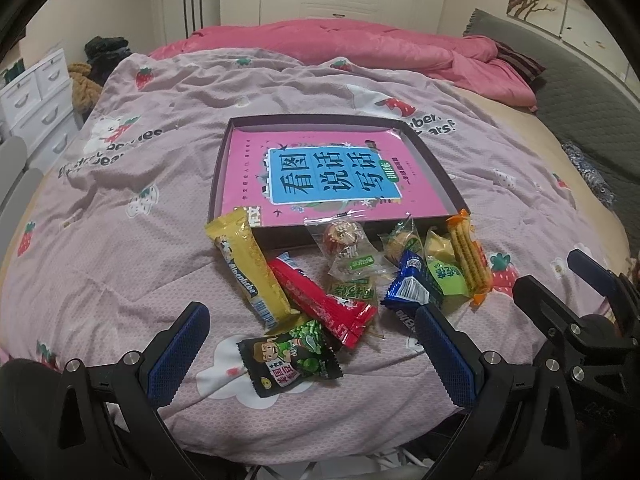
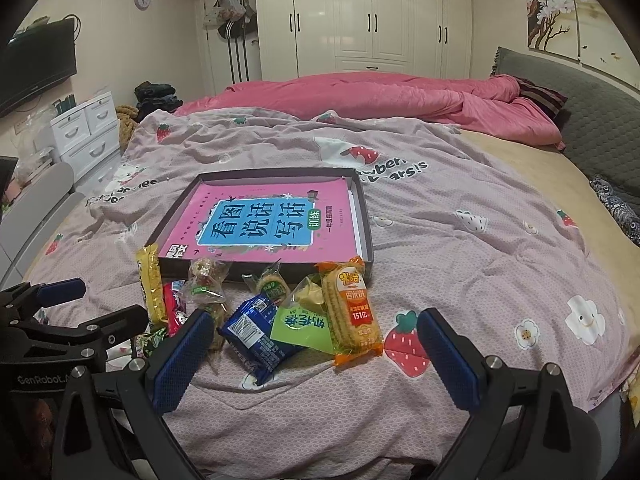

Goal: Organize snacks

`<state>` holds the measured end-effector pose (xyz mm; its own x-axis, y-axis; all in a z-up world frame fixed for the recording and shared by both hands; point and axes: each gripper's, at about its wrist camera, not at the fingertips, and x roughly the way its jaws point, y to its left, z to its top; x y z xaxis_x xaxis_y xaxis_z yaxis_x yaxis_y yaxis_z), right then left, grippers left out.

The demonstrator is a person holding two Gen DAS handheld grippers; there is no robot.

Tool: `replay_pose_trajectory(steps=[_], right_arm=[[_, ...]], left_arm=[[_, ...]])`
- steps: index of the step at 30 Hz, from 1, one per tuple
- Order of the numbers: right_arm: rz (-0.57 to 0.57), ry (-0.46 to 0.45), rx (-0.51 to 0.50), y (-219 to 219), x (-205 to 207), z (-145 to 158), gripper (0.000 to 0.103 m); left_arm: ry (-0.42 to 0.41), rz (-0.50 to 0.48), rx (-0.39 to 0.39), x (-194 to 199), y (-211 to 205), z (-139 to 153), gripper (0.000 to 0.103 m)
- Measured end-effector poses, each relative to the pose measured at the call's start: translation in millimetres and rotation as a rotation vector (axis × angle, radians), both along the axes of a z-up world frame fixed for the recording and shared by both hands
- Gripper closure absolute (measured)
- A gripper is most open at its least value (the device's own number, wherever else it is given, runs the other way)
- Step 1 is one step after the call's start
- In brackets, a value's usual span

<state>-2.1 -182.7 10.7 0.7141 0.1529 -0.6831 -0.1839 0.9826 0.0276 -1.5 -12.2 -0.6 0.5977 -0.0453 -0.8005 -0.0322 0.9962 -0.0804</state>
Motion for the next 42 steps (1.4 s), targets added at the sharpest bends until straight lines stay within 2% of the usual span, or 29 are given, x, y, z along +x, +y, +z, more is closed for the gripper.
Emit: replay_pose_trajectory(steps=[31,42], right_arm=[[-0.011,0.016,0.010,-1.3,1.7,-1.7,0.001],[-0.011,0.025,0.030,-0.7,3.4,-2.6,0.001]], left_arm=[[0.017,0.005,-0.010,-0.5,3.6,-3.1,0.001],[0.063,0.025,-0.068,-2.8,22.3,-9.1,0.001]])
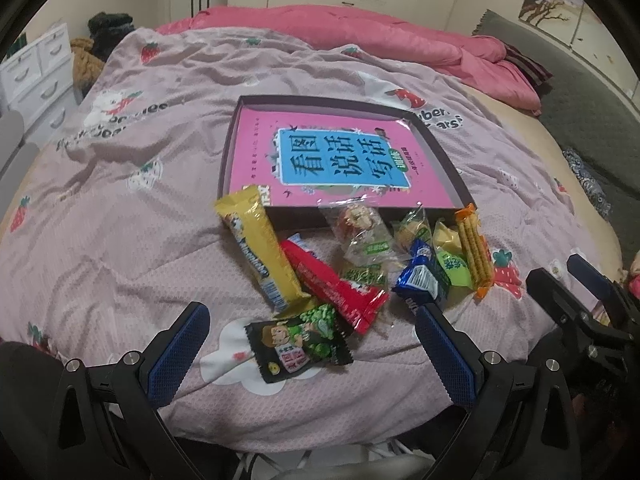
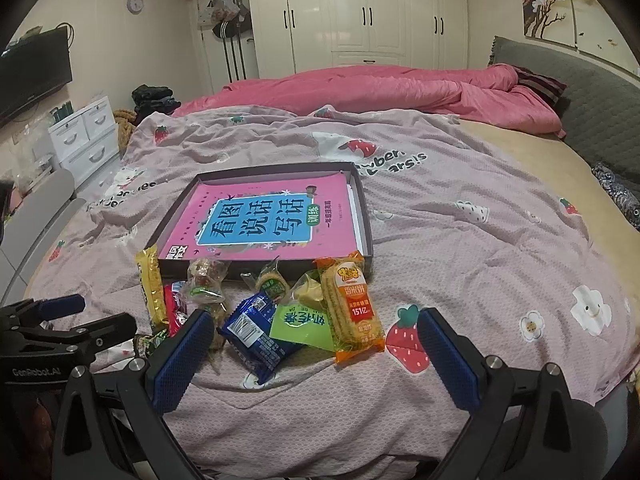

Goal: Organize snacks
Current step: 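Grasp the green-black seaweed packet with the left gripper while the right grasps the yellow rice-cracker bag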

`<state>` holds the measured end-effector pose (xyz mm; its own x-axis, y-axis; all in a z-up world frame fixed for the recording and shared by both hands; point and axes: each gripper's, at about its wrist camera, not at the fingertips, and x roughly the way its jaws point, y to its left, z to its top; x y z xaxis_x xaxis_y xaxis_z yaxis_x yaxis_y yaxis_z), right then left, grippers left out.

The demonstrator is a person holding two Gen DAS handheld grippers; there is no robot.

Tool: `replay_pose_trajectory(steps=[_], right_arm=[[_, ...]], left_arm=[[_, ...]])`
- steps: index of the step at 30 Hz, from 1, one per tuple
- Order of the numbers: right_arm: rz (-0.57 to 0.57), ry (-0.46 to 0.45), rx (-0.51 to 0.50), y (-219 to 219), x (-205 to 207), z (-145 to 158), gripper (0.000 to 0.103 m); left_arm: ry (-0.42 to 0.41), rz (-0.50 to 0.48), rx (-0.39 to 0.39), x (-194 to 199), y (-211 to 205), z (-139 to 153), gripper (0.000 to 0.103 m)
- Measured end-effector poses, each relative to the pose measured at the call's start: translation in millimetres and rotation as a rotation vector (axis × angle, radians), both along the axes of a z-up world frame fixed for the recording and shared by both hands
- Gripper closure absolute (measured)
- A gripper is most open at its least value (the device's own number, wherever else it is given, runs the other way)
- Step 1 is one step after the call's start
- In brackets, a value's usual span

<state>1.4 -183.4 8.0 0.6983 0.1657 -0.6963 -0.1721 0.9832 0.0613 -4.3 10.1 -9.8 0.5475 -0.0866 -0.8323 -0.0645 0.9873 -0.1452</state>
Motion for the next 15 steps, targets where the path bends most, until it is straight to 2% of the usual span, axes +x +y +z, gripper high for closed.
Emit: replay_pose_trajectory(steps=[4,15], right_arm=[[-0.005,0.008,0.012,-4.7,1.7,-1.0,0.001],[-0.049,0.038,0.019,-18.8,13.9,-8.9,0.001]], left_arm=[[0.032,0.009,-0.017,-0.5,10.2,-6.6,0.001],[0.172,-0.051,0.027,11.1,9.8,-42.2,0.001]])
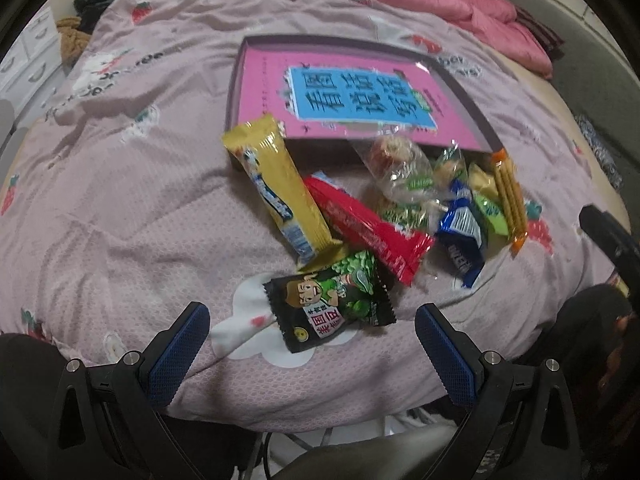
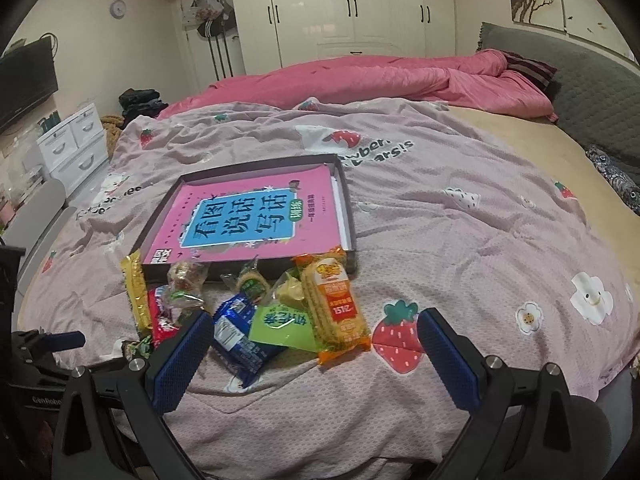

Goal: Organize snacks
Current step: 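Grasp the green-black seaweed packet with the left gripper while the right grasps the yellow rice-cracker bag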

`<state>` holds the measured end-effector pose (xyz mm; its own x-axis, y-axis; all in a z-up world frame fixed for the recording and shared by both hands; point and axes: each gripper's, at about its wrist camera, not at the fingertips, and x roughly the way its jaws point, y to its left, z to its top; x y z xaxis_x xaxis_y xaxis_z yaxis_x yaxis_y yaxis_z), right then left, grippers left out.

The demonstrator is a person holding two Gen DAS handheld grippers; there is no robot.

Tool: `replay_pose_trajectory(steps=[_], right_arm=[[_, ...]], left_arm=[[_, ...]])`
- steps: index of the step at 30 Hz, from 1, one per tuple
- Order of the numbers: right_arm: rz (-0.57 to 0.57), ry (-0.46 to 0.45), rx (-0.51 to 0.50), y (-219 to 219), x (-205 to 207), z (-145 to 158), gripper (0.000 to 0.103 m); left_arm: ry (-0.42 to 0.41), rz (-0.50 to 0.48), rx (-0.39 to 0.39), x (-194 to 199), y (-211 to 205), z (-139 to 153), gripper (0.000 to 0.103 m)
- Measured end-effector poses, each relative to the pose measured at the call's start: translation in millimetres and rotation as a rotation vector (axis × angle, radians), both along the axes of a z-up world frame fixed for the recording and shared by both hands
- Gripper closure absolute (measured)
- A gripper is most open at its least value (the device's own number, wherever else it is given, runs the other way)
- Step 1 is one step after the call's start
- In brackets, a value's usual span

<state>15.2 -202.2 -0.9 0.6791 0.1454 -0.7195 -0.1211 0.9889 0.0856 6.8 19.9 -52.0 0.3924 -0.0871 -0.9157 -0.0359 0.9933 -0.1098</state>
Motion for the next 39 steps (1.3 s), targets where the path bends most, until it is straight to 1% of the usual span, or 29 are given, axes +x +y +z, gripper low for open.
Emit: replay_pose_trajectory(steps=[6,10,14,16,21,27,34,36,37,39], right_arm=[[-0.008,0.023,-0.006,-3.6,6.2,-5.9,0.001],[-0.019,0.052,-0.013,-6.2,13.0,-12.6,0.001],[-0.023,0.069,-0.023,-7.5,18.0,-17.7,0.001],[-0.024,0.078,-0.027,-8.0,20.9,-20.3,0.001],[-0.020,0.097,-0.037,-7.5,27.5,-26.9,0.001],[-0.016,0.124,-0.045,-7.2,36.9,-35.7,0.001],[-0.021,0.155,-0.075,-9.1,55.2,-47.2,0.001],[-0.022,0.158,-0.079,-9.8,57.8,-48.9,0.002],[-0.013,0.167,-0.091,-9.9,65.0,-53.0,0.003],[-0.002,0.182,-0.105,-8.8,72.5,-58.4,0.009]], left_arm=[[0.030,-0.058,0.063,9.8,-6.6,-14.5,0.001],[0.052,-0.058,0.082,16.1,-1.8,-24.2,0.001],[0.077,-0.050,0.066,19.0,4.7,-32.0,0.001],[0.092,-0.048,0.043,19.6,6.0,-36.0,0.001],[0.114,-0.054,-0.001,22.5,7.1,-42.8,0.007],[0.119,-0.065,-0.033,24.1,3.2,-44.9,0.015],[0.122,-0.066,-0.044,22.1,4.4,-45.4,0.020],[0.121,-0.065,-0.051,22.9,5.6,-46.1,0.021],[0.121,-0.067,-0.050,23.5,6.1,-46.3,0.023],[0.123,-0.069,-0.056,24.6,7.9,-46.8,0.025]])
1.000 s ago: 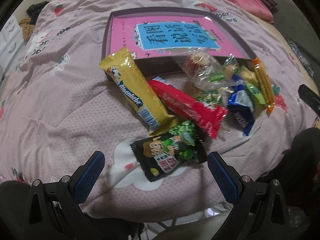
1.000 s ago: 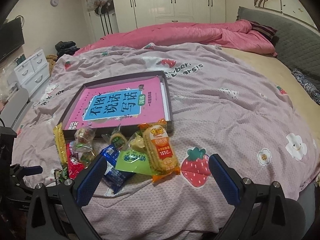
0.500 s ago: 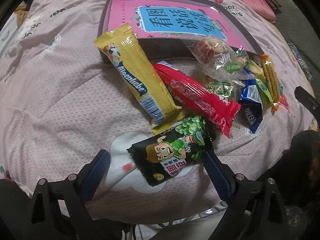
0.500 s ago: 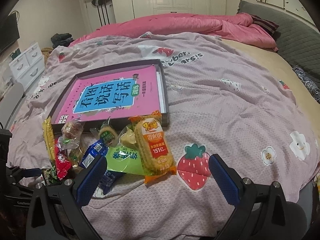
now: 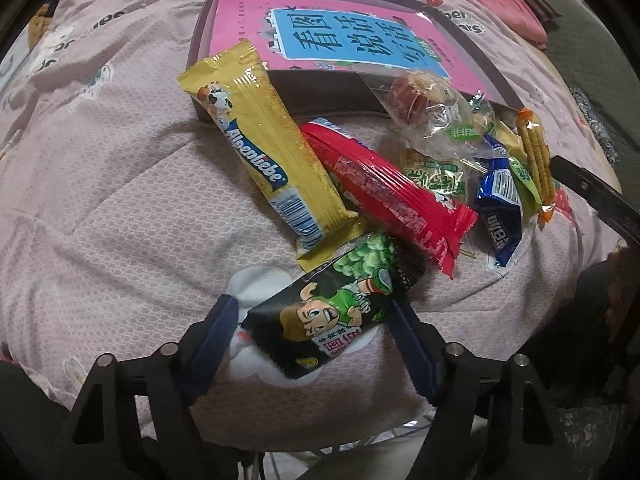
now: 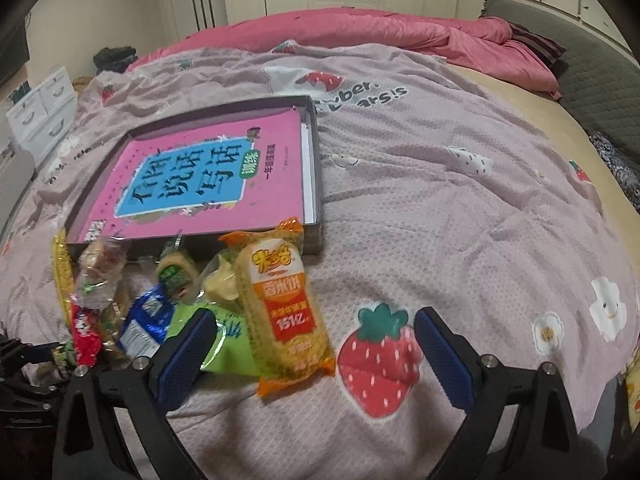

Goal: Organize snacks
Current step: 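Grasp the green-black seaweed packet with the left gripper while the right grasps the yellow rice-cracker bag, then lift the seaweed packet with the left gripper while the right carries the rice-cracker bag over the tray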

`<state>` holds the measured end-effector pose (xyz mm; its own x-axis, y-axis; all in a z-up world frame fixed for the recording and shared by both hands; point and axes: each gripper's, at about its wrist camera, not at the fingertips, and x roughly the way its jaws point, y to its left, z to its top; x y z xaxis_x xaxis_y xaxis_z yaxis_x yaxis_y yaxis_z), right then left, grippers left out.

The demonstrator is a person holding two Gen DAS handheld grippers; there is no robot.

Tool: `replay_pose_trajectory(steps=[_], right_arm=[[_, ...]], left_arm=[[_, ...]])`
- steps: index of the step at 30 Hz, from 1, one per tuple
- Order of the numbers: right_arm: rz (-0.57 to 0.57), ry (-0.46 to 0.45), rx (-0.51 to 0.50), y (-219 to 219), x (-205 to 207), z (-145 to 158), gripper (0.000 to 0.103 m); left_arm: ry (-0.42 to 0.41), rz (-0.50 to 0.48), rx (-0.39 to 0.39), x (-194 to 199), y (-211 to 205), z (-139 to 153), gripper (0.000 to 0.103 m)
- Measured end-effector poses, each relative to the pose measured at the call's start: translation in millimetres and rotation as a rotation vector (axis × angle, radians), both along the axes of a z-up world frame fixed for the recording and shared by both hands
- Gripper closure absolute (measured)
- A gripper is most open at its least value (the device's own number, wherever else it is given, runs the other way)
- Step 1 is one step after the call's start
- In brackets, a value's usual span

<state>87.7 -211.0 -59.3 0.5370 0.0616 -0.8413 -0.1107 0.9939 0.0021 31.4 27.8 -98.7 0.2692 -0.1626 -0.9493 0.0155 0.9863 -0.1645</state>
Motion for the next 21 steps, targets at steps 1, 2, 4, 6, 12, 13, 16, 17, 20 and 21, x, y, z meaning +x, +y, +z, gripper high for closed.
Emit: replay_pose_trajectory(steps=[1,2,4,6,12,13,16,17,20,21], right_arm=[[0.000,0.000,0.000,0.0,0.0,0.0,0.010],[0.011,0.016,0.001,0.5,5.8,-4.7,0.012],[0.020,0.027,-0.005,1.0,10.7,-8.9,0.016],[0.034,0.035,-0.010,3.0,14.0,-11.9,0.024],[0.090,0.048,-0.025,11.7,23.0,-20.0,0.056],[0.090,0.048,-0.025,11.7,23.0,-20.0,0.060],[0.110,0.046,-0.044,16.5,24.1,-22.6,0.064],[0.113,0.040,-0.045,17.1,24.2,-22.2,0.065],[0.113,0.012,-0.014,13.7,21.8,-16.6,0.066],[0.113,0.012,-0.014,13.7,21.8,-16.6,0.066]], left_arm=[[0.001,-0.002,-0.004,0.1,1.2,0.0,0.026],[0.001,-0.002,-0.005,-0.1,2.0,0.0,0.029],[0.000,-0.003,0.001,-0.4,3.5,0.2,0.035],[0.000,0.003,0.005,-0.7,6.2,0.4,0.041],[0.001,0.012,0.007,0.0,11.0,1.5,0.057],[-0.001,0.015,0.007,-0.3,12.0,2.0,0.061],[0.003,0.031,-0.016,-0.2,17.7,2.7,0.065],[0.004,0.035,-0.022,-0.1,19.5,3.0,0.066],[-0.001,0.041,-0.033,-1.3,23.4,5.2,0.071],[-0.008,0.042,-0.035,-2.4,24.2,6.9,0.072]])
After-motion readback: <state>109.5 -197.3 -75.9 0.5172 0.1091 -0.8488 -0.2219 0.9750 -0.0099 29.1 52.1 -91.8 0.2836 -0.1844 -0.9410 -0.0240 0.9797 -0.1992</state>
